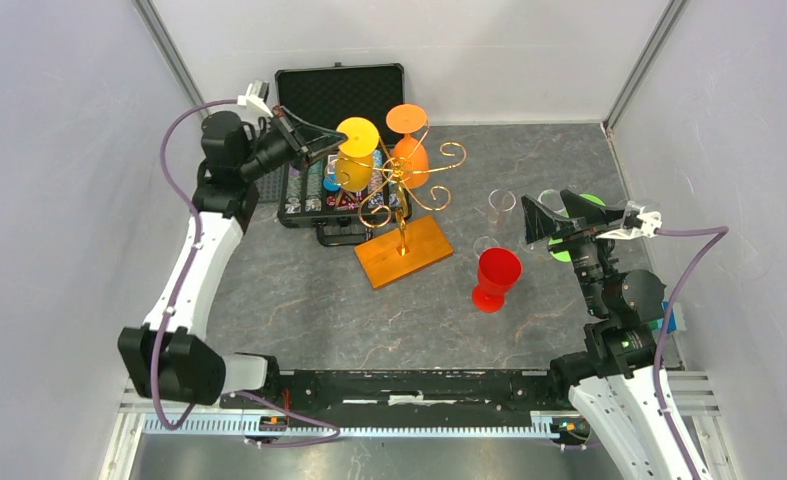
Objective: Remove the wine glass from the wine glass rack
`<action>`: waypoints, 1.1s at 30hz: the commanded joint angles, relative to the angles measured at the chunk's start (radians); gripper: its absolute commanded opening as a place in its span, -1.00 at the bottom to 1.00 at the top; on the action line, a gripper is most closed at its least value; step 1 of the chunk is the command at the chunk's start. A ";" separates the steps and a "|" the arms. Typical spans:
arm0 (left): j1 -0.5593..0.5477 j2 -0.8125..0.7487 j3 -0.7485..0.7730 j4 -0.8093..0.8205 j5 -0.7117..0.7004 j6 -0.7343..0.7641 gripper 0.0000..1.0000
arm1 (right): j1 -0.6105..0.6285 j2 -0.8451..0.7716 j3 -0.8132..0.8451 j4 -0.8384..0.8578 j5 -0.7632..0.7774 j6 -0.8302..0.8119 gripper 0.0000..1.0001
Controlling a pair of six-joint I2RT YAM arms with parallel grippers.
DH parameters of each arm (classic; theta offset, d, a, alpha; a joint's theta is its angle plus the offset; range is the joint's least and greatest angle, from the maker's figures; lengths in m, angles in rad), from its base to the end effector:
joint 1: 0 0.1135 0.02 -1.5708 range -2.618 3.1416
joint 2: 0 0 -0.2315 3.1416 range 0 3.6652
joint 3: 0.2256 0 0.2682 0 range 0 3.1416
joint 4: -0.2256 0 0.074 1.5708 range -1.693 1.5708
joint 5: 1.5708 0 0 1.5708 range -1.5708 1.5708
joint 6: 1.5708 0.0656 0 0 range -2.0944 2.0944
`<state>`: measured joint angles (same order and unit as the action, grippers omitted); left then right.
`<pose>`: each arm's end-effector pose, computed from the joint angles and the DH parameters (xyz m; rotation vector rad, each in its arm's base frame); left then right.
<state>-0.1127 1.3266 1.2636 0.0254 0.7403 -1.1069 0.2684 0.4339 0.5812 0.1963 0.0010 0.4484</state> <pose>0.3438 -0.0834 0.3769 -0.2543 1.8120 -1.4906 0.1843 0.0506 0.3556 0.1133 1.2458 0.6225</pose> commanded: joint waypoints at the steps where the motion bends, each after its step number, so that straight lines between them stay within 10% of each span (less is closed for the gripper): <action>1: 0.040 -0.077 0.062 -0.182 -0.072 0.173 -0.96 | 0.003 0.001 0.034 0.000 0.003 0.007 0.96; 12: 0.111 -0.159 0.204 -0.397 -0.221 0.354 -0.96 | 0.003 0.052 0.071 -0.041 -0.050 0.053 0.96; 21: 0.111 -0.227 0.274 -0.254 -0.052 0.228 -0.95 | 0.002 0.133 0.105 0.042 -0.312 0.062 0.96; 33: 0.054 -0.155 0.128 0.733 0.175 -0.580 -0.96 | 0.003 0.164 0.005 0.396 -0.410 0.298 0.96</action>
<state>-0.0101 1.1507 1.4158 0.3882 0.8551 -1.3830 0.2684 0.5819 0.6361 0.3664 -0.3450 0.6010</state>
